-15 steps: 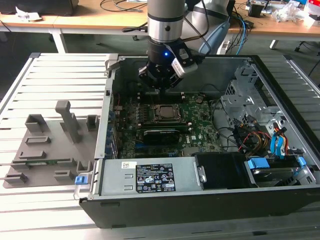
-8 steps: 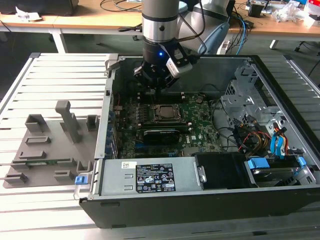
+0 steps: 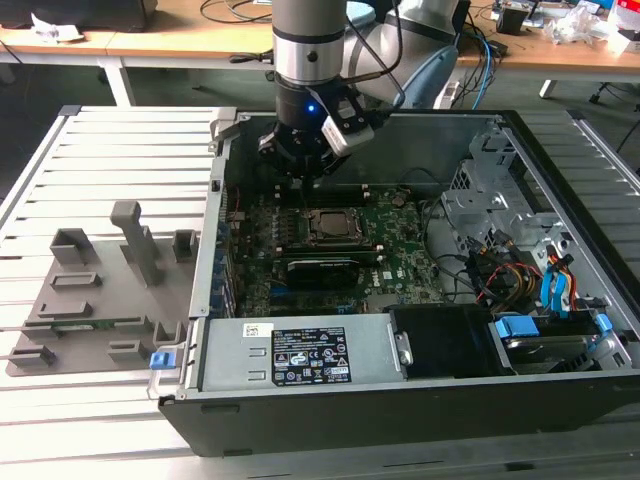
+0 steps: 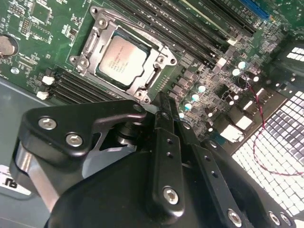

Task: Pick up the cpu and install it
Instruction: 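Install the first cpu locking lever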

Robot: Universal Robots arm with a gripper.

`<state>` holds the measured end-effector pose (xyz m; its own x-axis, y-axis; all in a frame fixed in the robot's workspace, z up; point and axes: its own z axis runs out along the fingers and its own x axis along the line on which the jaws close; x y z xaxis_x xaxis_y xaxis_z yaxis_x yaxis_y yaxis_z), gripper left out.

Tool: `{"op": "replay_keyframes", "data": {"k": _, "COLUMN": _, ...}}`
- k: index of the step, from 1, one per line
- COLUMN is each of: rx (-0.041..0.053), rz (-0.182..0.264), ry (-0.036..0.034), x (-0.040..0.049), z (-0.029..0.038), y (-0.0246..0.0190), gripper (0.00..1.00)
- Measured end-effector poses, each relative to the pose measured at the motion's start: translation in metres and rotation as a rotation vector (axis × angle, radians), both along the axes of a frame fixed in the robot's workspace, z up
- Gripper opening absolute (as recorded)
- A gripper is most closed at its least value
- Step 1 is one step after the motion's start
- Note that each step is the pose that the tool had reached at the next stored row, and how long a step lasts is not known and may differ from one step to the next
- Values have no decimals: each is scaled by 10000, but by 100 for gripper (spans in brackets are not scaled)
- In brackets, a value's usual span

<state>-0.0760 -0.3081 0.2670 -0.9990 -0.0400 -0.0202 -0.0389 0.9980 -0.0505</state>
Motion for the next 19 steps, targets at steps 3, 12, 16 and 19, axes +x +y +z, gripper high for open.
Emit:
{"op": "replay_keyframes", "data": {"k": 3, "rx": 1, "rz": 1, "ry": 0, "x": -98, "z": 0, "y": 0, "gripper": 11}}
{"op": "replay_keyframes", "data": {"k": 12, "rx": 129, "rz": 4, "ry": -1, "x": -244, "z": -7, "y": 200, "gripper": 11}}
{"op": "replay_keyframes", "data": {"k": 16, "rx": 226, "rz": 115, "ry": 0, "x": -219, "z": -20, "y": 315, "gripper": 11}}
{"op": "replay_keyframes", "data": {"k": 19, "rx": 225, "rz": 115, "ry": 2, "x": -167, "z": -19, "y": 315, "gripper": 11}}
